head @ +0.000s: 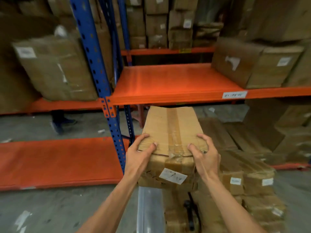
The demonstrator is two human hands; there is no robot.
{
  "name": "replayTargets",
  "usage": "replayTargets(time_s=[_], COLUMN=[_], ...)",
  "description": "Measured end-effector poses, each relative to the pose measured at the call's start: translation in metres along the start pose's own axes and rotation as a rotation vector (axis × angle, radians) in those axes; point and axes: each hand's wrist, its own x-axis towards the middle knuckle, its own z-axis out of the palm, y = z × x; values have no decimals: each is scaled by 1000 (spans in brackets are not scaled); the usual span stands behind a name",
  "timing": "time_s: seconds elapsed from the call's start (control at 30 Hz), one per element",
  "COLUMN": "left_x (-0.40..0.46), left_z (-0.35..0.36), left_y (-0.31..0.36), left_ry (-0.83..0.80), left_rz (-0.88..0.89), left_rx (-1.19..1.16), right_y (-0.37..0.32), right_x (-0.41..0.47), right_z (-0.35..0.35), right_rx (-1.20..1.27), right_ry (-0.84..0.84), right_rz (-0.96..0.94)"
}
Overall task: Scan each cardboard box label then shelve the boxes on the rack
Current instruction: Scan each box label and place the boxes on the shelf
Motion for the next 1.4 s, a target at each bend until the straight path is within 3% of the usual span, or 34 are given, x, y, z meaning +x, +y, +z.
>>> replayTargets(time_s=[0.2,0.37,0.93,1.0,1.07,1.17,1.23,1.4], left_x=[13,53,299,325,342,346,346,374], left_z=[1,-16,-108,-110,-107,-110,-116,-128], left_y=[128,172,102,103,97,67,37,25], left_ry=[39,135,227,292,432,351,309,319], left_rz=[196,279,141,245,574,1040,1155,1196], left_rx=[-11,18,126,289,627,1052,1200,1368], right_y=[-112,-160,-153,-154,-154,-128,-95,-74], right_x=[35,72,236,254,262,256,241,255], right_z=[-35,-9,238,256,262,265,270,296], right_rx=[104,159,200,175,67,-225,-423,-618], right_ry=[29,-2,-124,-141,-114,-14,-24,-23], right_rz=[-156,-208,-191,-190,-284,-771,-1056,-1141])
